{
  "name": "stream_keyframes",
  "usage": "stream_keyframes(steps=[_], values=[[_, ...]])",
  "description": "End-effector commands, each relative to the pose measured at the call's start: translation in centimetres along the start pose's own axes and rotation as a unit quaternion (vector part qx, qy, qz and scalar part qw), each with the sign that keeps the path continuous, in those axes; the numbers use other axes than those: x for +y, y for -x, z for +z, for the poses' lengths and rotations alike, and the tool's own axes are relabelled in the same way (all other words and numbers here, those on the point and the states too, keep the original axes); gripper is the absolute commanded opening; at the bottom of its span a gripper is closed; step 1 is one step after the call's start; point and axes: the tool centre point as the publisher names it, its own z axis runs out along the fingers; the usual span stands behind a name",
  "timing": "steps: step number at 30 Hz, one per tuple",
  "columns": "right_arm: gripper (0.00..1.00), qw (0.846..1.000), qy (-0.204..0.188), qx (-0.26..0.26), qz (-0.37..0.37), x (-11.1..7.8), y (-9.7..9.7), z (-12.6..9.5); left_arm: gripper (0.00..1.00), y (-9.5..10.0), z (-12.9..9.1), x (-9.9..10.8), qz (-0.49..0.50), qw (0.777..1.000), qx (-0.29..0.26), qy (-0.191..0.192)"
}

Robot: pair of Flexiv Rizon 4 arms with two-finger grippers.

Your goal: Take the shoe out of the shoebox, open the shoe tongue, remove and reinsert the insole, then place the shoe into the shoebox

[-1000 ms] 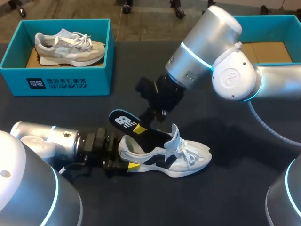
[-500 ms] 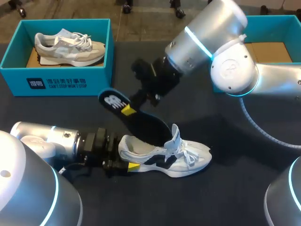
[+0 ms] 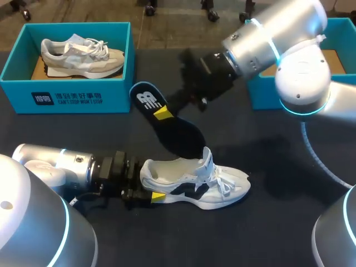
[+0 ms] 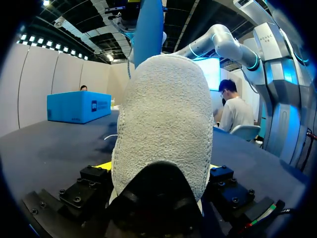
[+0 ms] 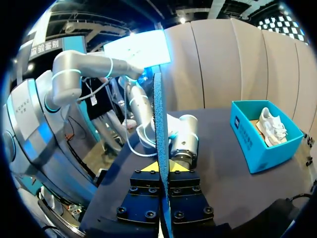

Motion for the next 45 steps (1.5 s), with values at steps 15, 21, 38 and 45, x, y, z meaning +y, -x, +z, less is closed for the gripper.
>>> stream_keyframes(steps=[15, 21, 38, 45], values=[[0.0, 0.994, 0.097, 0.001, -0.045, 5.1, -7.3, -9.5, 0.0, 0.0, 0.1, 0.2, 0.0, 1.0, -0.001, 0.0], [0.0, 0.994, 0.097, 0.001, -0.045, 5.1, -7.3, -9.5, 0.0, 0.0, 0.1, 0.2, 0.0, 1.0, -0.001, 0.0], [0.0, 0.973, 0.222, -0.045, 0.042, 6.7, -14.0, -14.8, 0.0, 0.0, 0.1, 0.2, 0.0, 1.0, -0.001, 0.0], [0.0, 0.973, 0.222, -0.045, 0.042, 6.7, -14.0, -14.8, 0.0, 0.0, 0.1, 0.2, 0.0, 1.0, -0.001, 0.0]])
